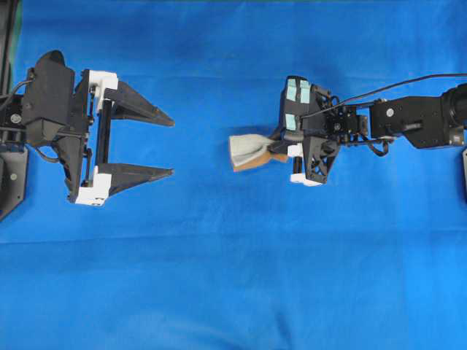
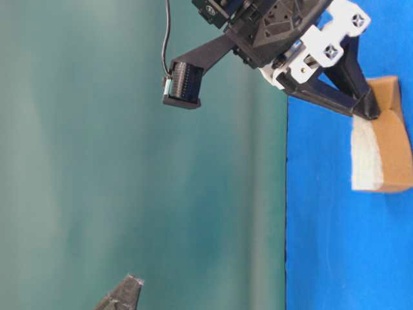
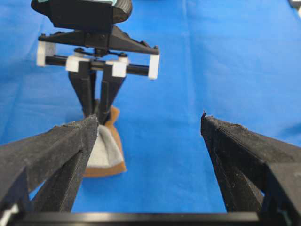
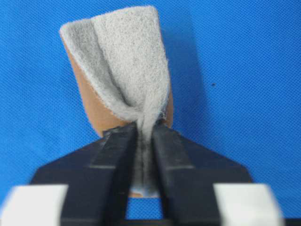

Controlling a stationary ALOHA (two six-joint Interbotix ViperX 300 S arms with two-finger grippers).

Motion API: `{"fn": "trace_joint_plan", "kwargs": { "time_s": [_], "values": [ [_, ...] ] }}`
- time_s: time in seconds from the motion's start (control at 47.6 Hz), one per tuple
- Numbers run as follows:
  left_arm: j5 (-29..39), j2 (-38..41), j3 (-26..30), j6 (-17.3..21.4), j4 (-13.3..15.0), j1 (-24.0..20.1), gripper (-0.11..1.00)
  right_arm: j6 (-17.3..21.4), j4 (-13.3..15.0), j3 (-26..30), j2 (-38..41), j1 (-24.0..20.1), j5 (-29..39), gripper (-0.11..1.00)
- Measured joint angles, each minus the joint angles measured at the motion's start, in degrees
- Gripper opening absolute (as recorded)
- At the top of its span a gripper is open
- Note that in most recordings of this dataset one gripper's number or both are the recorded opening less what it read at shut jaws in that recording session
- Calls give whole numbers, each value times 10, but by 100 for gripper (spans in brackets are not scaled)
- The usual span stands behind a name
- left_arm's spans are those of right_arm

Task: Hand over the sponge with the left arm and wipe it with the right arm.

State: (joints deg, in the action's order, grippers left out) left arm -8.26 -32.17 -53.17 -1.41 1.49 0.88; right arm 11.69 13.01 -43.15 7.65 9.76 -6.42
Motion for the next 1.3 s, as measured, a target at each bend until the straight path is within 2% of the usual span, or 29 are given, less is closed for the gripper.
{"fn": "trace_joint_plan", "kwargs": {
  "time_s": [0.084,0.168,0.42,0.651,1.071,1.301],
  "values": [
    [0,0,0,0,-1,0,90,0,0,0,0,-1,1,63],
    [0,1,0,0,-1,0,90,1,0,1,0,-2,4,74],
    [1,1,0,0,-1,0,90,3,-5,4,0,-11,10,74],
    [1,1,0,0,0,0,90,3,-6,15,-26,-23,42,74],
    [0,1,0,0,-1,0,90,-3,-3,18,-149,-25,117,74],
    [1,0,0,0,-1,0,90,-4,-2,9,-232,-39,126,74]
  ]
}}
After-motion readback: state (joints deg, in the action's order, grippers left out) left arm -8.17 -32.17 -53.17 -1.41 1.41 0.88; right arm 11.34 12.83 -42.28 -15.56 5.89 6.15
